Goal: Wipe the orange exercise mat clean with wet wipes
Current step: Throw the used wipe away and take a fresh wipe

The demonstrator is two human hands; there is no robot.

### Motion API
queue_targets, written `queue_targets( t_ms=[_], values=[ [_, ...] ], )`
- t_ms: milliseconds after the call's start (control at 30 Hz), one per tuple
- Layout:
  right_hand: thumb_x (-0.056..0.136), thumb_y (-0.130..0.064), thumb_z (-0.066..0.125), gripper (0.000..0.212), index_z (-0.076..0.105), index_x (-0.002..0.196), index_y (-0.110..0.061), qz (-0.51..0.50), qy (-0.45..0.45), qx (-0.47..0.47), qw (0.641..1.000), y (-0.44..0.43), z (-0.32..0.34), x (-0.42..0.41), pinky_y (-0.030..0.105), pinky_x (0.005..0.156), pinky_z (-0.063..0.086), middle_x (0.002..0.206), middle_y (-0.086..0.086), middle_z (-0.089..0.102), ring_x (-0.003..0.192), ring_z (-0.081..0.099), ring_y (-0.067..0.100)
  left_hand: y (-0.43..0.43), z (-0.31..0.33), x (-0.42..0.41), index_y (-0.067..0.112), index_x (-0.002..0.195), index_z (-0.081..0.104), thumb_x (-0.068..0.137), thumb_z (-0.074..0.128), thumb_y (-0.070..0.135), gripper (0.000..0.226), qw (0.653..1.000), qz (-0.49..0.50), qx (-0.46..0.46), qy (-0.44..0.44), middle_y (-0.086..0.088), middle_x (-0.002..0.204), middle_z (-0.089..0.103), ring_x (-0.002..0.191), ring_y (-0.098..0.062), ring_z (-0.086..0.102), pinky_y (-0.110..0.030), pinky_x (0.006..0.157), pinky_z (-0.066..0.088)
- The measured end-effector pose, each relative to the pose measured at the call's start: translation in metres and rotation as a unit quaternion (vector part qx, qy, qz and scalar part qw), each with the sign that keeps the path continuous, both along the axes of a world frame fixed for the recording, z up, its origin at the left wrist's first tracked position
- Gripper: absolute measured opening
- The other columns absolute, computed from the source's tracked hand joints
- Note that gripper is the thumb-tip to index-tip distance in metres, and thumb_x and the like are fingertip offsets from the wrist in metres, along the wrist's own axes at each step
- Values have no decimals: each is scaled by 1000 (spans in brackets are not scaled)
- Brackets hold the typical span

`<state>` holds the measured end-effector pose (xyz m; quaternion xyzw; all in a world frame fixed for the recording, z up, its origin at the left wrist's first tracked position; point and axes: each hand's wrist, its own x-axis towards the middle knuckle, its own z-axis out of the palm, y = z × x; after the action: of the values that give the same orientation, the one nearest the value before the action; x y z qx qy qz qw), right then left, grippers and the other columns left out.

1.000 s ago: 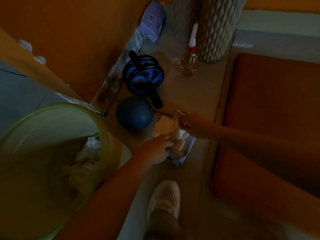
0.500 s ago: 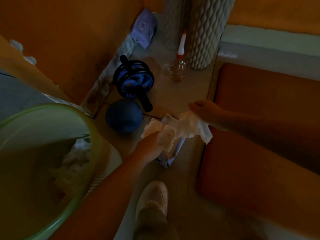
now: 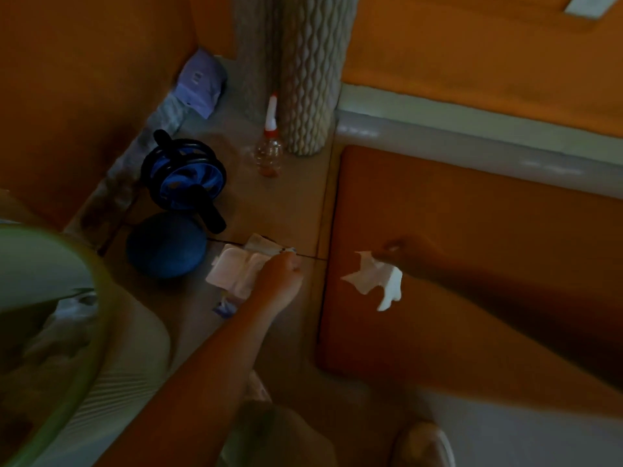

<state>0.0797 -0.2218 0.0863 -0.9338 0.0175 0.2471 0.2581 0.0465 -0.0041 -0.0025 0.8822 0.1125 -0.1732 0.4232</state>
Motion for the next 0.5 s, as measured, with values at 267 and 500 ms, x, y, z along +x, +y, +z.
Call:
queue_targets(
  t_ms=[267, 500],
  values=[
    [102, -37, 39, 36, 58, 97, -7, -286, 48, 234, 928, -60, -48, -39, 35, 73, 54, 92, 11, 63, 80, 63, 22, -55, -8, -5, 16, 132, 52, 100, 44, 19, 33, 985, -160, -34, 60, -2, 135, 53, 111, -12, 56, -26, 89, 44],
    [102, -22, 41, 22, 56, 115, -12, -284, 21, 162, 945, -92, -94, -48, 30, 71, 50, 103, 8, 61, 82, 58, 15, -78, -29, -9, 18, 141, 42, 100, 46, 24, 41, 961, -250, 78, 93, -2, 146, 37, 126, -18, 45, -32, 101, 41]
  ],
)
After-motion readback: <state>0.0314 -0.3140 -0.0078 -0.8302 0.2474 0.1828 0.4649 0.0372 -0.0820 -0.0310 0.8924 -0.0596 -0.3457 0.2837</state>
